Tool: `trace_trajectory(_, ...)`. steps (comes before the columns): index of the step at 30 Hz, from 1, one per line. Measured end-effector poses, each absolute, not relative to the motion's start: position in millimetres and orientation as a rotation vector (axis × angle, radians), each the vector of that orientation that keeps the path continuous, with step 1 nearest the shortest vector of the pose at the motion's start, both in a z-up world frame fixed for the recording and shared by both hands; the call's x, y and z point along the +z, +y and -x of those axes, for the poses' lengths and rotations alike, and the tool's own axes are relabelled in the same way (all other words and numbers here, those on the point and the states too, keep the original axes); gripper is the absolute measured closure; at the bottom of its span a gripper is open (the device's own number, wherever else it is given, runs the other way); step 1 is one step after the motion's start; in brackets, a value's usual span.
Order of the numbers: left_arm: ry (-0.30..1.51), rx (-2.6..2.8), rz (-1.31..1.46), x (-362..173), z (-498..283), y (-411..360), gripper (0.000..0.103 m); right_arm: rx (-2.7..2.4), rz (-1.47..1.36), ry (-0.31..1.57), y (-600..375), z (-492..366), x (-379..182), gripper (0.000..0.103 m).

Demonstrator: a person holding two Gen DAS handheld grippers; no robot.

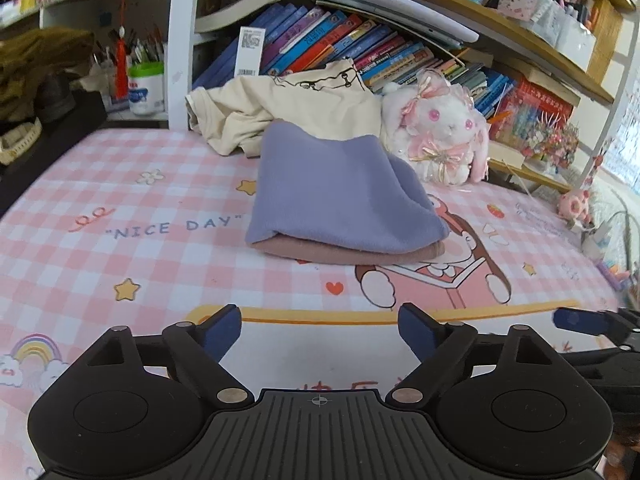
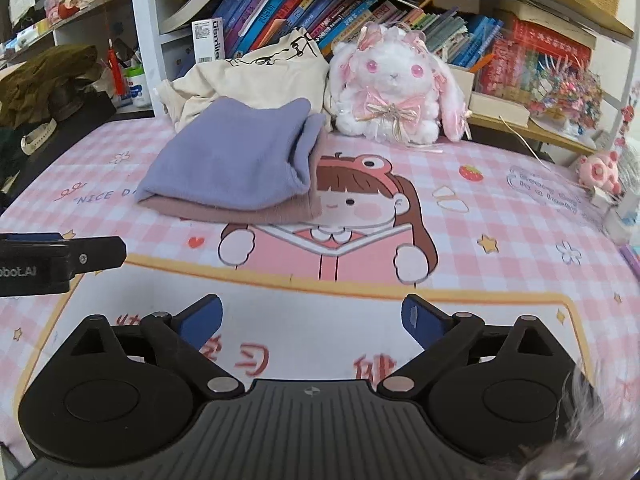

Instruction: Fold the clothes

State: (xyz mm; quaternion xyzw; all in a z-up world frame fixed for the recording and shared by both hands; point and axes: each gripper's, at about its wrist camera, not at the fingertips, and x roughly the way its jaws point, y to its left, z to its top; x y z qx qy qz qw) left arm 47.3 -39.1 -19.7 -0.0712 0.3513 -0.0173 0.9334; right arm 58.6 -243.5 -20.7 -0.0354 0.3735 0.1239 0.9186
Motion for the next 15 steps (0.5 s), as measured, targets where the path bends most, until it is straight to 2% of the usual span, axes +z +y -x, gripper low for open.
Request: trace_trajectory(15, 0.696, 0.009, 0.067, -22.5, -27.5, -52.9, 0.002, 0.191, 0.069, 0.748, -251.6, -42.4, -21.2, 0.003)
